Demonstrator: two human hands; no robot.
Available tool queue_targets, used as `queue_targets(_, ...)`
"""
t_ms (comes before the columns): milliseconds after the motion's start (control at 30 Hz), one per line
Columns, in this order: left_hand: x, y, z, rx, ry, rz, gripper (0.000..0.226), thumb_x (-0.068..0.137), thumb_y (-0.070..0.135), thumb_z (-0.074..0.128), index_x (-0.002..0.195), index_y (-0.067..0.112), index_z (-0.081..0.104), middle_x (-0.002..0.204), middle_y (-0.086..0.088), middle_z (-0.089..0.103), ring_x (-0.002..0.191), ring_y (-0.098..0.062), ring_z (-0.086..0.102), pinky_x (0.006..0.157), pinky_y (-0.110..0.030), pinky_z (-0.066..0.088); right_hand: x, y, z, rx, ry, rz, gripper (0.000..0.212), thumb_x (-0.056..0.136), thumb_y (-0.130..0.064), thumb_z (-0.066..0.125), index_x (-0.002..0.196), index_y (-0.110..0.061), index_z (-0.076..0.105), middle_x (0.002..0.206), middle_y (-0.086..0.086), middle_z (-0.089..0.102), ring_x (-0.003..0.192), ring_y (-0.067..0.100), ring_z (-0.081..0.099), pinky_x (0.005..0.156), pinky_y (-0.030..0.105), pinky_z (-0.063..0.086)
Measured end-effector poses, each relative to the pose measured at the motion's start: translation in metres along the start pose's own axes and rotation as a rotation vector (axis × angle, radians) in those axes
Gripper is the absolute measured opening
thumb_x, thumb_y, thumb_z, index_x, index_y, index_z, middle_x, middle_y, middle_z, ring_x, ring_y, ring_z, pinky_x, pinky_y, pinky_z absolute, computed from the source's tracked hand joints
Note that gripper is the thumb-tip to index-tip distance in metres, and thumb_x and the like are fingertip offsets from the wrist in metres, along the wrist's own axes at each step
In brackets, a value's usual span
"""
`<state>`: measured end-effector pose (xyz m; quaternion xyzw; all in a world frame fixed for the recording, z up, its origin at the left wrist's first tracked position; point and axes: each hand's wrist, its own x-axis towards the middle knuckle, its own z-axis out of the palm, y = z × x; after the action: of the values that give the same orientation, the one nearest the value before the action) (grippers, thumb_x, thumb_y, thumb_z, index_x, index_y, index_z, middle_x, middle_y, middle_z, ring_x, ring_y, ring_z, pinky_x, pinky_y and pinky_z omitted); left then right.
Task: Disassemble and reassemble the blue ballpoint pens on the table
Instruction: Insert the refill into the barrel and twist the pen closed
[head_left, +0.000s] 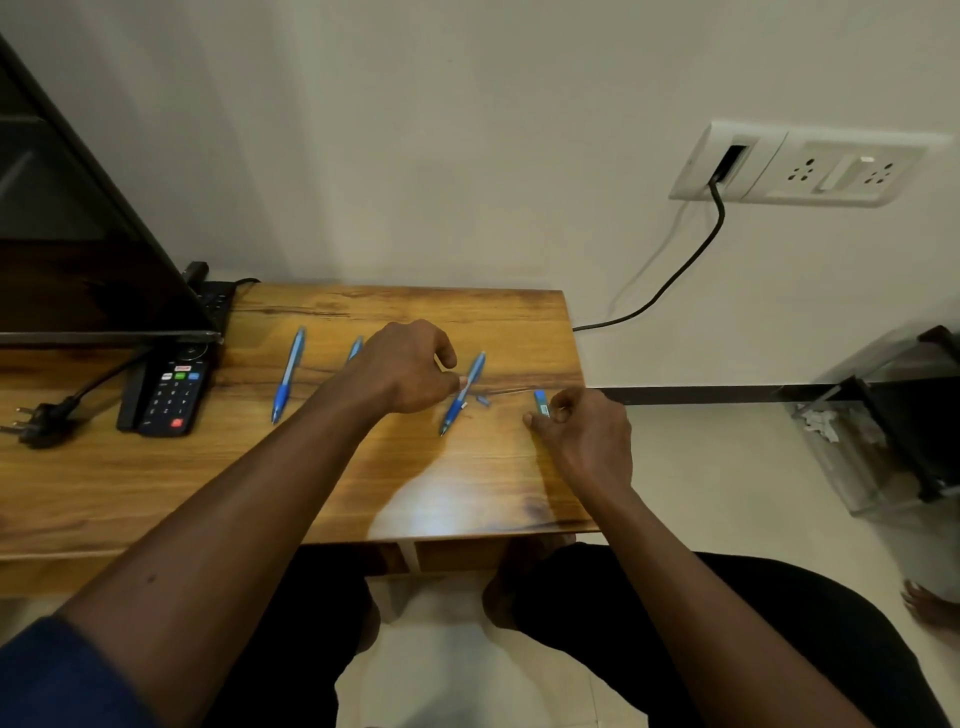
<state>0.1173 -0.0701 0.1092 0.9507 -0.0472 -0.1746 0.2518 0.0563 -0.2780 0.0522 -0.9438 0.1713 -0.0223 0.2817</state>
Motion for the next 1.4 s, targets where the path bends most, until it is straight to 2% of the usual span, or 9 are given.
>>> queue_targets(133, -0.001, -0.004, 0.013, -0.04, 0.052, -0.03, 0.035, 0.09, 0.034, 0.08, 0.121, 0.02, 0.071, 0.113, -0.002, 0.074, 0.103, -0.019, 0.067, 0.088, -0.037, 0.057, -0.001, -0.012, 0.005, 0.019, 0.036, -0.154, 0.033, 0.091, -0.042, 0.073, 0.118, -0.023, 0.07, 0.108, -0.003, 0.068, 0.101, 0.013, 0.062, 0.085, 0.031, 0.053)
queue_targets(267, 0.002, -0.006, 0.029, -0.015, 0.044, -0.06, 0.032, 0.085, 0.036, 0.084, 0.11, 0.022, 0.07, 0.106, -0.001, 0.073, 0.098, -0.021, 0.067, 0.086, -0.04, 0.059, 0.006, -0.036, 0.009, 0.064, -0.136, -0.263, 0.025, 0.091, -0.026, 0.075, 0.115, -0.019, 0.073, 0.104, -0.004, 0.073, 0.093, 0.009, 0.066, 0.085, 0.036, 0.06)
queue_targets(533, 0.011, -0.009, 0.039, 0.081, 0.043, -0.1, 0.047, 0.077, 0.02, 0.089, 0.118, 0.023, 0.065, 0.114, -0.002, 0.067, 0.102, -0.023, 0.063, 0.087, -0.041, 0.059, 0.029, -0.052, 0.016, -0.069, -0.283, -0.339, 0.022, 0.091, -0.027, 0.074, 0.112, -0.02, 0.075, 0.103, -0.003, 0.074, 0.083, 0.011, 0.067, 0.076, 0.037, 0.061)
queue_targets(633, 0.011, -0.014, 0.031, 0.048, 0.029, -0.112, 0.035, 0.08, 0.018, 0.087, 0.11, 0.019, 0.069, 0.105, -0.001, 0.07, 0.095, -0.019, 0.064, 0.083, -0.038, 0.06, 0.033, -0.058, 0.018, -0.143, -0.333, -0.415, 0.021, 0.09, -0.027, 0.074, 0.11, -0.022, 0.075, 0.103, -0.004, 0.073, 0.087, 0.012, 0.067, 0.077, 0.036, 0.061)
queue_targets(800, 0.009, -0.023, 0.011, -0.079, 0.133, -0.147, 0.036, 0.082, 0.023, 0.086, 0.114, 0.019, 0.07, 0.105, 0.0, 0.072, 0.098, -0.019, 0.067, 0.074, -0.035, 0.055, 0.032, -0.063, 0.027, -0.283, -0.337, -0.538, 0.012, 0.091, -0.026, 0.073, 0.101, -0.025, 0.077, 0.102, -0.005, 0.07, 0.09, 0.013, 0.064, 0.075, 0.035, 0.06)
queue_targets(900, 0.005, -0.029, 0.007, -0.162, 0.173, -0.123, 0.051, 0.081, 0.023, 0.086, 0.126, 0.023, 0.064, 0.1, 0.002, 0.074, 0.098, -0.017, 0.069, 0.078, -0.035, 0.055, 0.031, -0.065, 0.029, -0.327, -0.297, -0.595, 0.008, 0.093, -0.024, 0.069, 0.098, -0.023, 0.075, 0.099, -0.004, 0.066, 0.089, 0.014, 0.062, 0.073, 0.032, 0.058)
queue_targets(1100, -0.003, -0.037, 0.002, -0.201, 0.195, -0.065, 0.042, 0.085, 0.024, 0.082, 0.125, 0.022, 0.069, 0.088, 0.008, 0.074, 0.093, -0.014, 0.069, 0.085, -0.036, 0.057, 0.036, -0.064, 0.033, -0.439, -0.29, -0.739, 0.012, 0.098, -0.026, 0.06, 0.104, -0.019, 0.067, 0.099, -0.001, 0.059, 0.095, 0.015, 0.054, 0.068, 0.028, 0.048)
queue_targets(1267, -0.009, -0.046, -0.007, -0.174, 0.209, -0.03, 0.028, 0.084, 0.021, 0.078, 0.111, 0.024, 0.077, 0.087, 0.009, 0.074, 0.086, -0.011, 0.069, 0.075, -0.031, 0.056, 0.044, -0.083, 0.007, 0.195, -0.209, -0.351, 0.006, 0.094, -0.02, 0.067, 0.09, -0.019, 0.071, 0.08, -0.005, 0.071, 0.076, 0.011, 0.067, 0.067, 0.027, 0.057)
queue_targets(1400, -0.012, -0.047, -0.014, -0.152, 0.221, 0.01, 0.024, 0.084, 0.016, 0.078, 0.105, 0.027, 0.075, 0.095, 0.012, 0.072, 0.083, -0.005, 0.065, 0.062, -0.02, 0.044, 0.049, -0.095, -0.029, 0.742, -0.226, -0.128, 0.003, 0.091, -0.01, 0.075, 0.089, -0.008, 0.077, 0.083, 0.01, 0.076, 0.074, 0.016, 0.07, 0.073, 0.031, 0.061)
